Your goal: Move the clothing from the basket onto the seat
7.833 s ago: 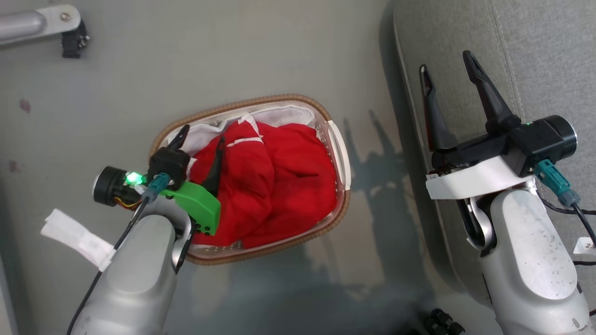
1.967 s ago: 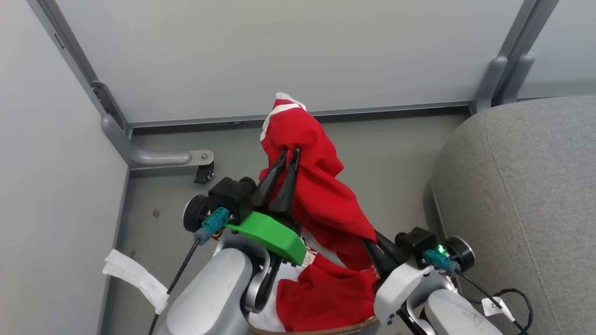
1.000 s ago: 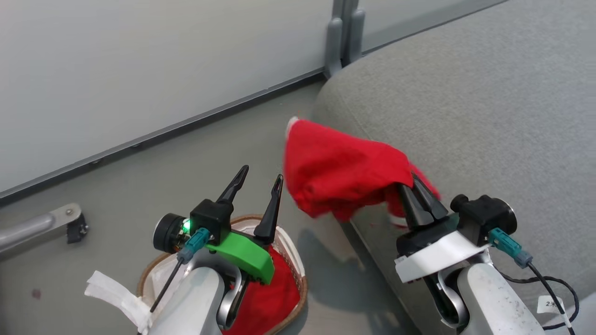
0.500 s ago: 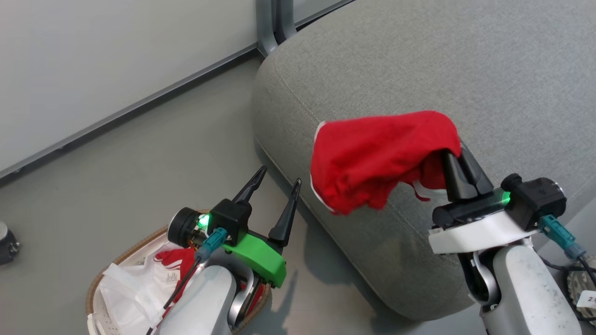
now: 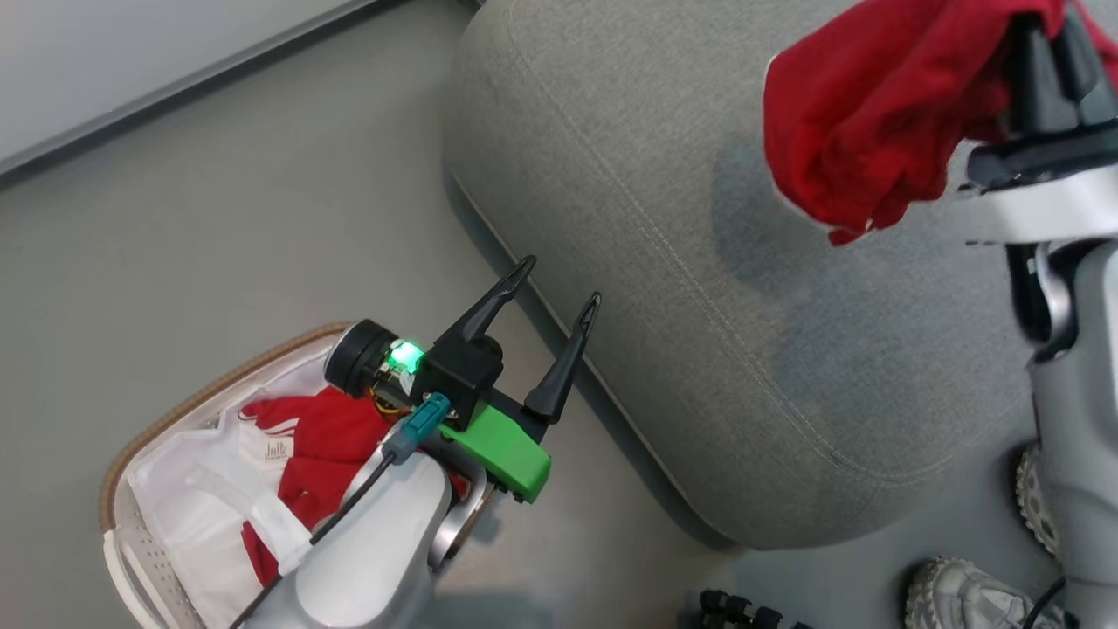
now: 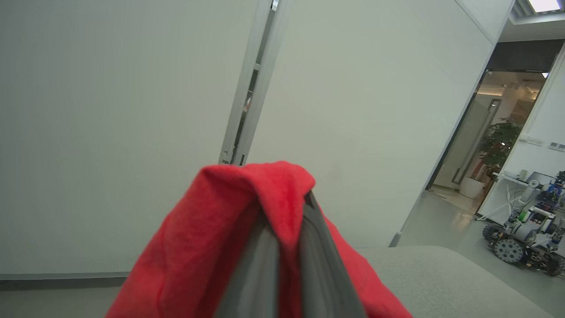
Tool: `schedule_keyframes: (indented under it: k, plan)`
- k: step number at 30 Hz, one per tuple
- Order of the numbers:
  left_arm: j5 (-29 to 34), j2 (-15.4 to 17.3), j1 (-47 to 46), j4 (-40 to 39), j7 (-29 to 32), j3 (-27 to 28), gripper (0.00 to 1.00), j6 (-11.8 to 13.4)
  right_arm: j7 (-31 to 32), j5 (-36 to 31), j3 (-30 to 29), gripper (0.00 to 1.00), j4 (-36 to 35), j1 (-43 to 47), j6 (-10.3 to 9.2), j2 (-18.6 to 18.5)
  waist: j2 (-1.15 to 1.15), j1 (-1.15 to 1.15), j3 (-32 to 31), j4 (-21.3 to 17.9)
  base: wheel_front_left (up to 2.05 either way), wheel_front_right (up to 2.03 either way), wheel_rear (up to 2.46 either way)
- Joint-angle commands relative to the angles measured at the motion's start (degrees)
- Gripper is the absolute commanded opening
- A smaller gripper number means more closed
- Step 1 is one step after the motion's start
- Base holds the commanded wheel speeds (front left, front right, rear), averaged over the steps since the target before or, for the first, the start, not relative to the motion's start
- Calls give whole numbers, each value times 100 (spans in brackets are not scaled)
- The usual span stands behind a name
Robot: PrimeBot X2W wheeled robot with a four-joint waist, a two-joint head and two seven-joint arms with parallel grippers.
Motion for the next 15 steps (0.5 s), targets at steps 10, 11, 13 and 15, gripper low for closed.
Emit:
schedule_keyframes:
  k: [10,11,13,15]
  plan:
    - [-104,316,-785,-222,1,-589,100,-29,-13,-488,-653,0,1136,-1412,-6,-316,0,0,1421,712,0,0,0]
    - [-118,334,-856,-240,1,-653,100,-29,-13,-594,-749,0,1247,-1486,-6,-285,0,0,1504,757,0,0,0]
    - [-143,361,-972,-264,2,-754,100,-29,-13,-775,-946,0,1456,-1617,-6,-223,0,0,1622,826,0,0,0]
    - [-164,374,-1078,-286,1,-841,100,-29,-13,-993,-1199,0,1713,-1709,-6,-203,0,0,1727,896,0,0,0]
